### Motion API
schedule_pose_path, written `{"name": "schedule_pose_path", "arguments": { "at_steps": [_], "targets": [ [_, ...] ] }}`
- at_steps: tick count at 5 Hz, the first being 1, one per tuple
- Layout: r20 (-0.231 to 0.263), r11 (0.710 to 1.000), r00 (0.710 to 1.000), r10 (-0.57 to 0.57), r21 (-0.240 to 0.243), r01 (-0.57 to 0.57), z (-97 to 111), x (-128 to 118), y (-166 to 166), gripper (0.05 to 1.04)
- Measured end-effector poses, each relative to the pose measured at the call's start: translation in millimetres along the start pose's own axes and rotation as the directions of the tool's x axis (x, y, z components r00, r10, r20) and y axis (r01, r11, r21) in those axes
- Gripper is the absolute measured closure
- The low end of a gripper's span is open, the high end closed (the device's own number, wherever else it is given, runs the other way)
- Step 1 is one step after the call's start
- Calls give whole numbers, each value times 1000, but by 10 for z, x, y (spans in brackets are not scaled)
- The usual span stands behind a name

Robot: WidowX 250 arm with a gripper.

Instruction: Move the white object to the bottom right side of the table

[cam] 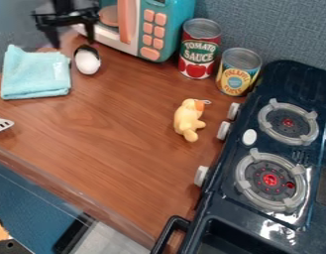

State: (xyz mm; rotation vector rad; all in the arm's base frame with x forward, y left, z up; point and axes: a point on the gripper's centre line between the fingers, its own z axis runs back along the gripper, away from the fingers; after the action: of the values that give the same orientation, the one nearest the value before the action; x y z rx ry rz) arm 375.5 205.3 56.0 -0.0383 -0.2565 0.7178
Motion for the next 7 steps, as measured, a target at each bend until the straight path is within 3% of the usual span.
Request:
{"name": "schedule_pose_path", "arguments": {
  "at_steps": [1,2,3,4,5,6,7],
  "targets": [
    [-53,1000,998,-24,2,24,-205,-44,-80,85],
    [-81,999,996,-25,37,28,-310,-101,-56,85],
    [-80,993,997,-6,119,15,-328,-113,1,85],
    [-51,986,998,34,162,-26,-321,-76,64,129],
    [-49,983,998,42,180,-32,-379,-156,53,401],
    [-33,986,999,14,169,-8,-234,-175,-44,527],
    [6,987,1000,15,157,-16,186,-251,-275,528]
  ]
}}
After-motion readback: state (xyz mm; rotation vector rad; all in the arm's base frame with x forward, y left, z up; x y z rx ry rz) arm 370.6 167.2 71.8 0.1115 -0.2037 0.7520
